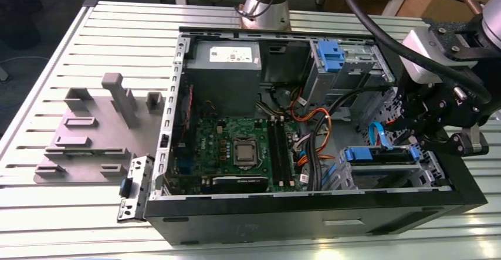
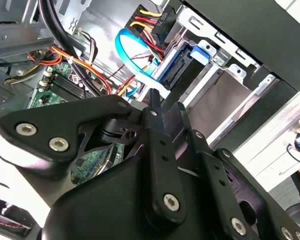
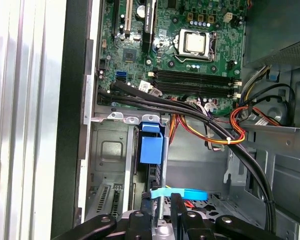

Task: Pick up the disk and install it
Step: 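Insert the second disk wire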

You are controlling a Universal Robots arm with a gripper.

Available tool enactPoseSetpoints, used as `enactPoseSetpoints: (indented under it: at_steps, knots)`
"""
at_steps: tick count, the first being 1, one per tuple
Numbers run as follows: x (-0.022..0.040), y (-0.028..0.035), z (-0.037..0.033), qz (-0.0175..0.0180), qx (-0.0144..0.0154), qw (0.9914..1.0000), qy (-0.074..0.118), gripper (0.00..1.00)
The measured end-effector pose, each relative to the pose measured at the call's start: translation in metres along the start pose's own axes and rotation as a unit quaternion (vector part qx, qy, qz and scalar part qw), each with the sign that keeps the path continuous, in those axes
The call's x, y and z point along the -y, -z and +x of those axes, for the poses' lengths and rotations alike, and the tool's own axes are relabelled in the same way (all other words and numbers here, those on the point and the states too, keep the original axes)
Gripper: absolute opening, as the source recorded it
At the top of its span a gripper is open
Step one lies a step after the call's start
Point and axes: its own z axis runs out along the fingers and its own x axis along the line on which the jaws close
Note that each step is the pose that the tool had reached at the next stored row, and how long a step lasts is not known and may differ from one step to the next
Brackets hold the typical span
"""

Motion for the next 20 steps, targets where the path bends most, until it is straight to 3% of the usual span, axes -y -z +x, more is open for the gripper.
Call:
enactPoseSetpoints:
  at_steps: [20]
  knots:
    - [0.0003,-0.0009,-0.0053,0.0,0.0,1.0,0.0,0.3]
